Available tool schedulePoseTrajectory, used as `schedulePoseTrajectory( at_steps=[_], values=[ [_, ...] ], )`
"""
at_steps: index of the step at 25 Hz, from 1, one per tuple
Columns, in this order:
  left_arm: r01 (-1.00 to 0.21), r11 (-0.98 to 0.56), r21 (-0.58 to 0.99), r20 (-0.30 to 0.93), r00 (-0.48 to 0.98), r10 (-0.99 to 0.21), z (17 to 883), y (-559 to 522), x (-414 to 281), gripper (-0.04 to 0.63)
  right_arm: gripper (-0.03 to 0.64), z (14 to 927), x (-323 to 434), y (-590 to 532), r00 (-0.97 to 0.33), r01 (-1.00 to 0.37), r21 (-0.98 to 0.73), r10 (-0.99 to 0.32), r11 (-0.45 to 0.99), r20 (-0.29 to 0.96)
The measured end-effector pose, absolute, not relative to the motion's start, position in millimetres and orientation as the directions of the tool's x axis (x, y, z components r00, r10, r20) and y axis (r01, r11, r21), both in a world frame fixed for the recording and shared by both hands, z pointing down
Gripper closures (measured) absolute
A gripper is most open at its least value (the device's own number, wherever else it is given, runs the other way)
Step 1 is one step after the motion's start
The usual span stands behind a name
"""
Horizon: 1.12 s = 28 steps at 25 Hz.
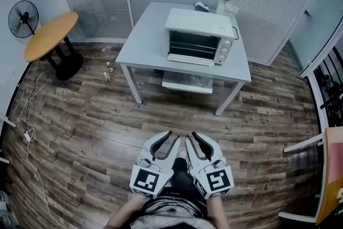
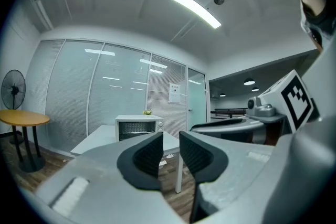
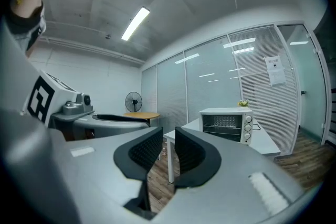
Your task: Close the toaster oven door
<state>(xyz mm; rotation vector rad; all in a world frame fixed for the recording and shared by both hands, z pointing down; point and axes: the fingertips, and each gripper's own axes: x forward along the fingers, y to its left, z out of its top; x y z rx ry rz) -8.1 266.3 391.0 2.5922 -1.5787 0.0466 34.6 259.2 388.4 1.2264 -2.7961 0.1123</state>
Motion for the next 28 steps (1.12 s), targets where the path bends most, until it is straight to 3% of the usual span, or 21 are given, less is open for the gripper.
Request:
schedulePoseTrajectory(
  at_steps=[28],
  values=[
    [-0.927,-0.374,0.022,0.097,0.374,-0.922,377.5,67.3,-7.9,0.506,0.543,373.0,31.7,56.2,-0.764,-0.644,-0.043,-0.638,0.764,0.102]
  ],
)
